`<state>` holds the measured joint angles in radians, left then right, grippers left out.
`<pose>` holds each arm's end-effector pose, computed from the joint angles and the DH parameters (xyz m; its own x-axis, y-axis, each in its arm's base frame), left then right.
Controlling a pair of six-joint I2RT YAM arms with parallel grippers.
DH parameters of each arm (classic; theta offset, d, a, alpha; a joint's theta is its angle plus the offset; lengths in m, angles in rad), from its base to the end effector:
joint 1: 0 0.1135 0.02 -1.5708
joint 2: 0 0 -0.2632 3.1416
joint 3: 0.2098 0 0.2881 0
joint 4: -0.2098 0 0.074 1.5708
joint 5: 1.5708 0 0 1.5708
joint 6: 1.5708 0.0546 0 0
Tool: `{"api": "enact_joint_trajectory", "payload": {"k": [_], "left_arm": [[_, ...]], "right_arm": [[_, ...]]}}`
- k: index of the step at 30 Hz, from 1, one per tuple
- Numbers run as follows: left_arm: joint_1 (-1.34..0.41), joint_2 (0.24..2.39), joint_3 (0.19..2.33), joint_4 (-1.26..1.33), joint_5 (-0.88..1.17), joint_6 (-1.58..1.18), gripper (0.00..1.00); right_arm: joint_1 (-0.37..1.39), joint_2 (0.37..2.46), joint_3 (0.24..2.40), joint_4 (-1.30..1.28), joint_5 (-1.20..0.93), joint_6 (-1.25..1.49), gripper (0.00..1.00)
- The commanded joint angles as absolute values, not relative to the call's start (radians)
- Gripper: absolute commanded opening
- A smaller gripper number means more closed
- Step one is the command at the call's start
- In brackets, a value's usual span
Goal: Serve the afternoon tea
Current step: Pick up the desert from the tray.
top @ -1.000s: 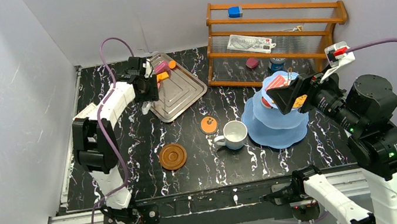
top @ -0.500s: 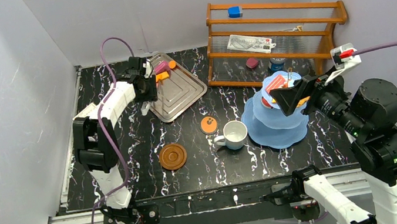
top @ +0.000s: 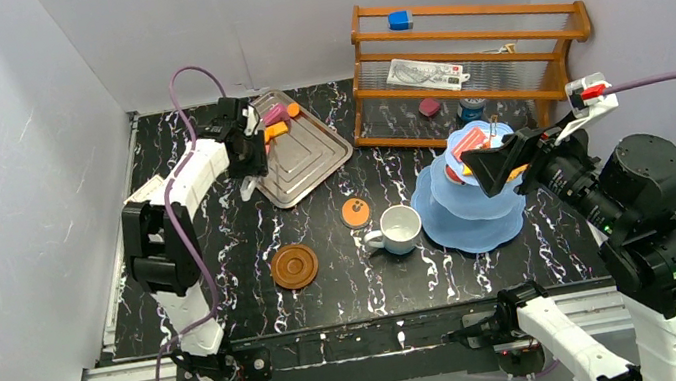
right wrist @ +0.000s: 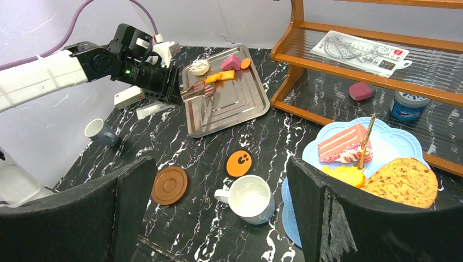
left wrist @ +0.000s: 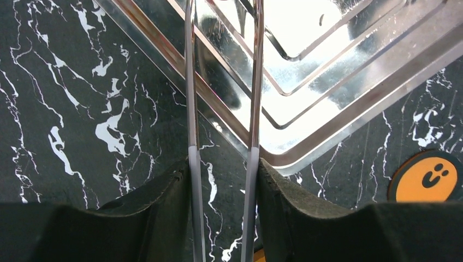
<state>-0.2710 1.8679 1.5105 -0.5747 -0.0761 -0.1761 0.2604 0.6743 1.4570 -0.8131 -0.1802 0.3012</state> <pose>0.4430 -0.1188 0.2197 -0.8007 0.0412 -0.5976 0.0843 0.9955 -0.0443 0.0937 0.0351 0.5152 -0.1545 0.2609 -0.9529 -0.3985 0.8661 0.3017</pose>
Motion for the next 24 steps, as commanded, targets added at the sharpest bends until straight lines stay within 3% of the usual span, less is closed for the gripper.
{"api": "enact_joint_trajectory", "payload": {"k": [1,15,24], "left_arm": [[-0.269,1.750,1.488,-0.628,-0.032,-0.204,0.39],[-0.287,1.567,1.404,-0.662,0.083,-0.247,0.37],[-0.421,1.514,1.420,-0.658,0.111,-0.274,0.37]], "right_arm": [[0.260,0.686,1.479,-0.773,-0.170,0.284,0.99],[0.261,0.689,1.480,-0.779,-0.156,0.279,0.99],[0.259,0.698,1.509,-0.793,-0.149,0.276,0.99]]}}
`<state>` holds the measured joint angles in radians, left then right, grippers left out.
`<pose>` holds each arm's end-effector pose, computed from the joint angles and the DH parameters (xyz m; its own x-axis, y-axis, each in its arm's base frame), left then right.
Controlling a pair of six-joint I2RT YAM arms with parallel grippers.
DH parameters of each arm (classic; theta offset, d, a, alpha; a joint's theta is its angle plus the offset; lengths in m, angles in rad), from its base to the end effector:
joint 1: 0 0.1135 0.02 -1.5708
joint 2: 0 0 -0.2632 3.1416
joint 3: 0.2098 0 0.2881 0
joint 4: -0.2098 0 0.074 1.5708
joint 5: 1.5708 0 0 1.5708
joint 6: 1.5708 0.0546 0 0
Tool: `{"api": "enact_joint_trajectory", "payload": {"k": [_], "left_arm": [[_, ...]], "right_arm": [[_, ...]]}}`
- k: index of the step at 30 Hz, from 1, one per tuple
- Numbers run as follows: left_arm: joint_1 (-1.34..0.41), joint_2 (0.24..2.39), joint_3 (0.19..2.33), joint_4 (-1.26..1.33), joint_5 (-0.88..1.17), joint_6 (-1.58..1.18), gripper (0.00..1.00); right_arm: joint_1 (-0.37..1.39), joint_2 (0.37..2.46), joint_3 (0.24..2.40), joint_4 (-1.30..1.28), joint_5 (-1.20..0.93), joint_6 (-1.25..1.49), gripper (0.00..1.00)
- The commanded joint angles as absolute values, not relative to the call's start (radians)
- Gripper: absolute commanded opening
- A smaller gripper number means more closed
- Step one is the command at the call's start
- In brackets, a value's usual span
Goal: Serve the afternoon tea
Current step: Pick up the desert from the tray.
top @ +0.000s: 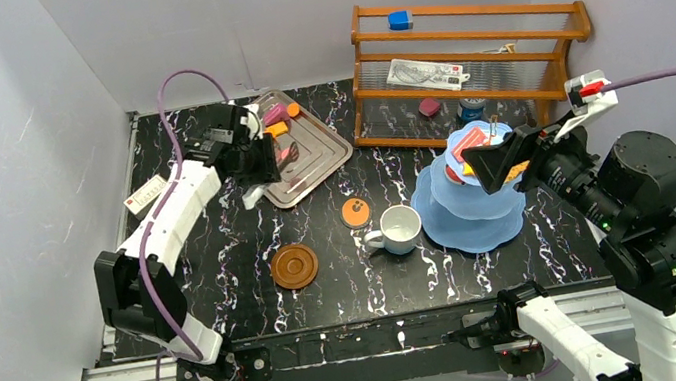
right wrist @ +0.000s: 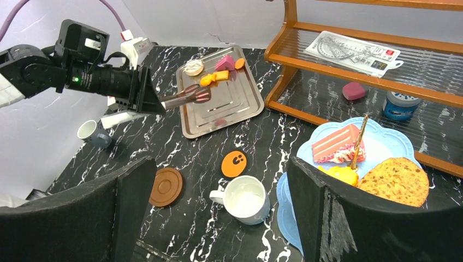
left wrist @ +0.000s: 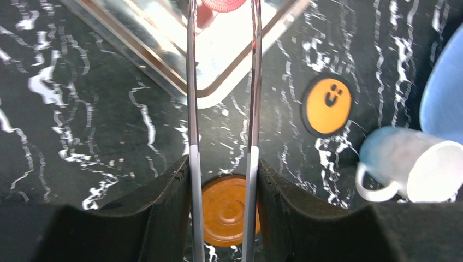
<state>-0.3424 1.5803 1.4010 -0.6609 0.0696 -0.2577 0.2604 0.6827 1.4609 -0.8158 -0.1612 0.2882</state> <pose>0.3719 -0.1366 0.2898 -0.7749 0.0063 -0.6321 0.1874 0.9573 -0.2202 0.0965 0.0348 0.5153 -0.1511 0.2501 -0.9564 -0.3819 0.8776 0.2898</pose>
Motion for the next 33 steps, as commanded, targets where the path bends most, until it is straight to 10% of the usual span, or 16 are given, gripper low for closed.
{"api": "enact_joint_trajectory", "payload": {"k": [1,33], "left_arm": [[-0.444,1.512,1.425,-0.659,0.112,-0.277,0.37],[-1.036,1.439,1.455,-0.557,0.190,-0.407,0.36]], "right_arm": [[0.260,0.698,1.513,-0.794,-0.148,0.274,0.99],[0.261,0.723,1.593,-0.839,-0.146,0.292,0.99]]}}
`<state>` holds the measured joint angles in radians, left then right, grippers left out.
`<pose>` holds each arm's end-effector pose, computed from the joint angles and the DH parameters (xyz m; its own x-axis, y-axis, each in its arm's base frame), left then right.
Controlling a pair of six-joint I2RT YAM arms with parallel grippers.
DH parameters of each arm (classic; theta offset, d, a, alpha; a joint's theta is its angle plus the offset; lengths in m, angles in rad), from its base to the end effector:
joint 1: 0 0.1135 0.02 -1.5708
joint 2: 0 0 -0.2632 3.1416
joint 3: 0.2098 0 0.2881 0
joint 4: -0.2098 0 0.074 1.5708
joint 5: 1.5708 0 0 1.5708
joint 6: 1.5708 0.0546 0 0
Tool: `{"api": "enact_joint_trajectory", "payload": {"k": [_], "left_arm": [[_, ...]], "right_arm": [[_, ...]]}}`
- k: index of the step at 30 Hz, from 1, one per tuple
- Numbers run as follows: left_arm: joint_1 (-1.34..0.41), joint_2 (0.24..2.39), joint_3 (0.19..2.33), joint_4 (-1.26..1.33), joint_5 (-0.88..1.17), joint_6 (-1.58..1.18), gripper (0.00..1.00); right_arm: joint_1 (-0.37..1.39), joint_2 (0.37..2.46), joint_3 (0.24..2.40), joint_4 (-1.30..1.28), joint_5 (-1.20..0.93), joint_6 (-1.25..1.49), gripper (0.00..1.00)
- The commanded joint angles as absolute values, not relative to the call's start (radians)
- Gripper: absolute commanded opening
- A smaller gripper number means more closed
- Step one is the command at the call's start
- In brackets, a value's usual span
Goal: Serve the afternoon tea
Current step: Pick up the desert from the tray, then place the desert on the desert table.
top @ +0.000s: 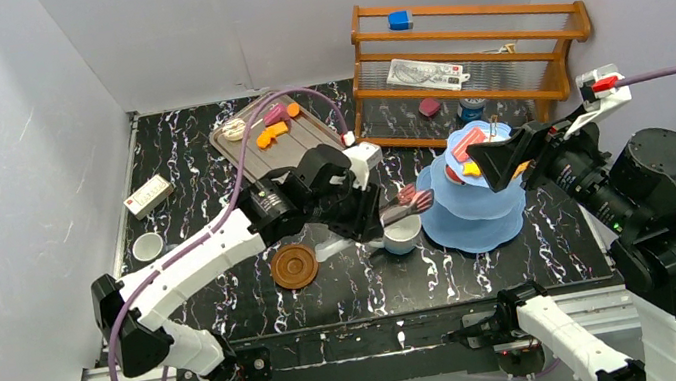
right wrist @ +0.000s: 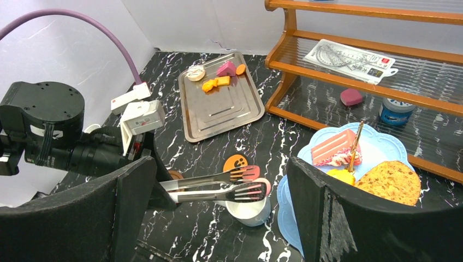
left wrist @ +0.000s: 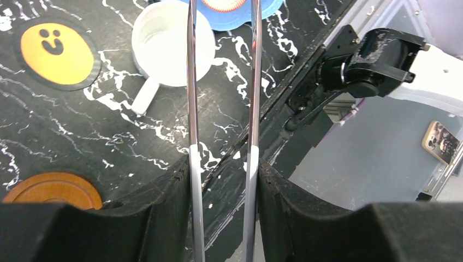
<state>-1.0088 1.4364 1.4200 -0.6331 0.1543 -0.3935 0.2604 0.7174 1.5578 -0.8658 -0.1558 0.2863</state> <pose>0.1897 -0.3170 0.3523 -0.6432 0.3105 -0.6999 0.7089 0.5869 -0.3912 0.0876 0.0321 0.5332 -0.1377 0.2520 -0.9579 -0.3808 0.8793 0.2861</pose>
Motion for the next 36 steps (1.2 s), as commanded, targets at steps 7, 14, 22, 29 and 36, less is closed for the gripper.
{"api": "enact_joint_trajectory", "payload": {"k": [7,14,22,29,36], "left_arm": [[-1.072,1.518,1.504,-0.519,0.210,-0.396,0.36],[-1.097,1.606,1.558,-0.480,0.229,-0.387,0.36],[-1.106,1.681,1.616,-0.446,0.243,-0.369,0.36],[-1.112,1.750,1.672,-0.425,0.259,-0.351,0.36],[-1.116,1.828,1.738,-0.412,0.278,-0.332,0.36]], "right_arm": [[0.260,0.723,1.596,-0.834,-0.148,0.299,0.99],[0.260,0.727,1.594,-0.824,-0.156,0.302,0.98],[0.261,0.723,1.578,-0.815,-0.156,0.301,0.99],[0.261,0.723,1.573,-0.806,-0.160,0.301,0.99],[0.260,0.723,1.566,-0.799,-0.165,0.304,0.99]]}}
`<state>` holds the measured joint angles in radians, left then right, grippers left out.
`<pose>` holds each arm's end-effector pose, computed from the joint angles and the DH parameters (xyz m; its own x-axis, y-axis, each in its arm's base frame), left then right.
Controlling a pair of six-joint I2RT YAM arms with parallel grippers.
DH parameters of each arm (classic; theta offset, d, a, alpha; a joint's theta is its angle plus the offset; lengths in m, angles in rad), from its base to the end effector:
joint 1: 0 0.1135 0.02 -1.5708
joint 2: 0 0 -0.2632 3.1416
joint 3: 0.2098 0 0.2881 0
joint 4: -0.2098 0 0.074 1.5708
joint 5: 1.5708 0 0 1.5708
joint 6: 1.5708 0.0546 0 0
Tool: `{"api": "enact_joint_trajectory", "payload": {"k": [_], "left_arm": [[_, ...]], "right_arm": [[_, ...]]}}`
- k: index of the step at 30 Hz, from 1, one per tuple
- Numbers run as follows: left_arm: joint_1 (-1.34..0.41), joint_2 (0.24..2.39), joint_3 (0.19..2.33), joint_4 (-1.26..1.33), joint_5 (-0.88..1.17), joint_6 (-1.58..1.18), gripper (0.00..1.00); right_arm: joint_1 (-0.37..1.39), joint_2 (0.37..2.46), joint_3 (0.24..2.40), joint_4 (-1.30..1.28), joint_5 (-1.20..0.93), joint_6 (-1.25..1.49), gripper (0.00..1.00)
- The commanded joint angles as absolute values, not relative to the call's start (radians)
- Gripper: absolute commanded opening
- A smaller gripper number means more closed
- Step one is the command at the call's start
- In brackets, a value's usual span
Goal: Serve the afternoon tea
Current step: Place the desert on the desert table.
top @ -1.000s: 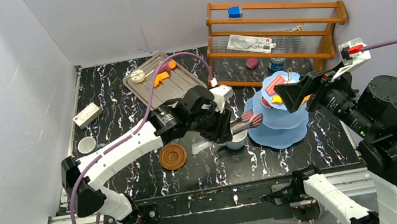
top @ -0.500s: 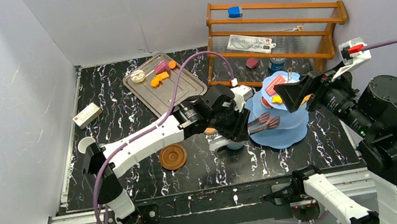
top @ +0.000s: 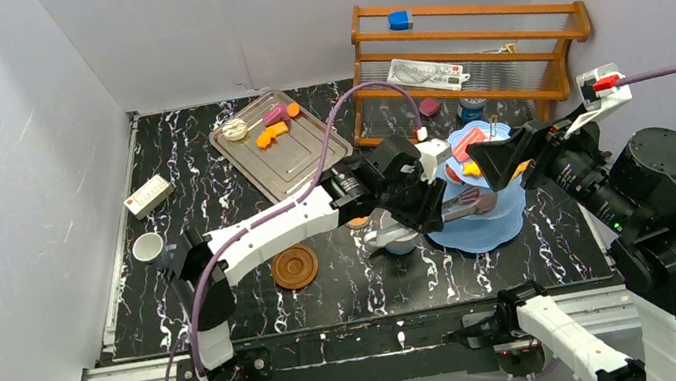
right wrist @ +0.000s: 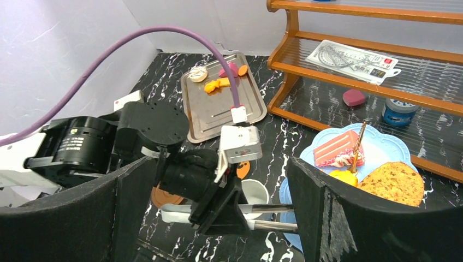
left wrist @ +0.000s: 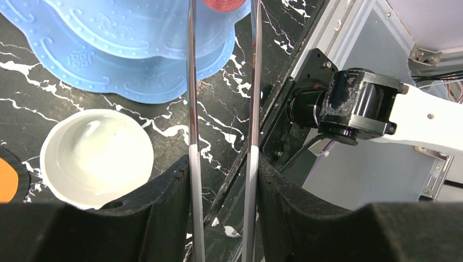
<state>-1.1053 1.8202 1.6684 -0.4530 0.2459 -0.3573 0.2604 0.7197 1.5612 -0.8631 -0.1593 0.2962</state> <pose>0.2022 -0.4322 0.3131 -0.5737 0.3863 -0.7223 0.8069 0.4179 -0.4174 0.0876 0.0323 0.5343 -0.1389 0.2613 -0.9552 -0.3836 0.8751 0.2951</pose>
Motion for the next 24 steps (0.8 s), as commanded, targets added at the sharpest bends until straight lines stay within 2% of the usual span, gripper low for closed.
{"api": "enact_joint_trajectory", "payload": {"k": [1,8,24], "left_arm": [[-1.117,1.836,1.745,-0.410,0.273,-0.330,0.36],[-1.118,1.881,1.783,-0.389,0.243,-0.304,0.36],[-1.119,1.899,1.789,-0.388,0.215,-0.282,0.46]], "right_arm": [[0.261,0.723,1.566,-0.799,-0.165,0.305,0.99],[0.260,0.723,1.559,-0.795,-0.164,0.305,0.99],[0.259,0.725,1.551,-0.787,-0.163,0.306,0.99]]}}
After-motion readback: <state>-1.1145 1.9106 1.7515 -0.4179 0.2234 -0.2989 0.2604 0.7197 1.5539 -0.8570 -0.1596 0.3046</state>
